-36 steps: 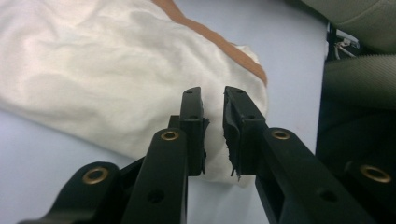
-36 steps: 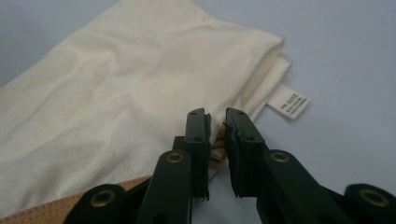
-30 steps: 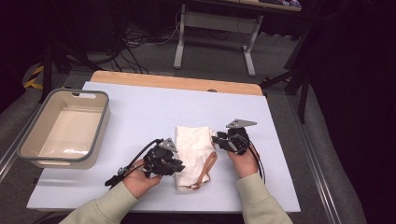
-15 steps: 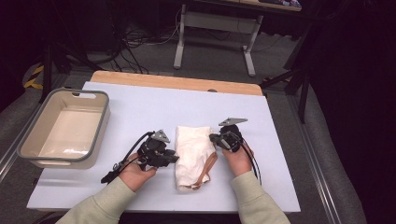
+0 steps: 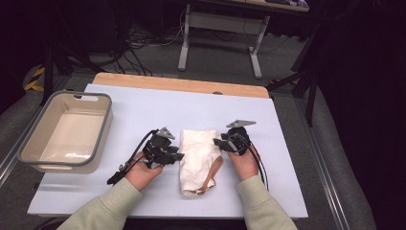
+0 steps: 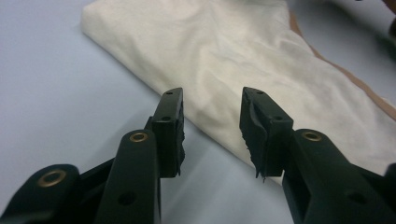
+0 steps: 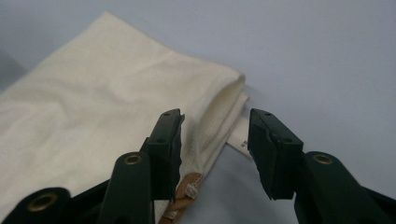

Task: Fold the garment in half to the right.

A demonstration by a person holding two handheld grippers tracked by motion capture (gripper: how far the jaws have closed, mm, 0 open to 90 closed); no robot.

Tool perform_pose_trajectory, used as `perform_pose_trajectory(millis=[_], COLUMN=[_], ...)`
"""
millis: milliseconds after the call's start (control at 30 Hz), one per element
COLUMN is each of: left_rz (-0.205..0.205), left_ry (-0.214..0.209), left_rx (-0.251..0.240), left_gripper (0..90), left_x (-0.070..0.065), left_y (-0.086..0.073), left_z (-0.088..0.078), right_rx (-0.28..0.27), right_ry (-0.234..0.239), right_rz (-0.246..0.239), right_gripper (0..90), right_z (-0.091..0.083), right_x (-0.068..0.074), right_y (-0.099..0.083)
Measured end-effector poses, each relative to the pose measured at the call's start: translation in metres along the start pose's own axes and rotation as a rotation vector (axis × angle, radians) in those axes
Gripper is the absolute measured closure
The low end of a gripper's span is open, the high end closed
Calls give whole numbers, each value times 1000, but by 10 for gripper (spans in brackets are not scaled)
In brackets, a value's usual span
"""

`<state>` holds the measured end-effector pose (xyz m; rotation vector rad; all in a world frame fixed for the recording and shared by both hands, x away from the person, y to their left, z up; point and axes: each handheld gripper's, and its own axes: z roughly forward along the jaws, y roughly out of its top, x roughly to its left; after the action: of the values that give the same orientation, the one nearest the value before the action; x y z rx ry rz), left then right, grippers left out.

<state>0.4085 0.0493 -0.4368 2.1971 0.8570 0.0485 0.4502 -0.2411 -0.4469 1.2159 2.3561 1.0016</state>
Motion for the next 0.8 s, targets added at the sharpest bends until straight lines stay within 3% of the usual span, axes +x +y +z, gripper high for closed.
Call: perform_pose_trajectory(millis=[67,167,200,267,400,500,600,700,800], left_rz=[0,-12,-16,-20,-35,-46,-44,-44,-56], left_ry=[16,26,28,32,38,51,76,82,71], left_rx=[8,22,26,33,22,37,46,79,74], left_gripper=[596,584,582,576,571,570,594,695,791], left_x=[3,7,9,12,17,21,22,22,21], left_y=[3,6,7,11,20,26,28,28,29], left_z=[4,9,11,14,21,28,33,39,41], right_rx=[16,31,34,35,25,26,-11,-58,-104], right_ry=[7,70,97,63,-6,-17,-19,-16,-25], right_rz=[15,15,26,10,-27,-28,-23,-27,-41], right_gripper=[599,822,843,858,814,739,666,591,553], right_z=[5,5,5,4,2,0,-11,-24,-39], right_x=[-1,-2,-2,0,2,2,-2,-5,-9], right_y=[-2,-2,-1,0,-1,-1,-2,-3,-7])
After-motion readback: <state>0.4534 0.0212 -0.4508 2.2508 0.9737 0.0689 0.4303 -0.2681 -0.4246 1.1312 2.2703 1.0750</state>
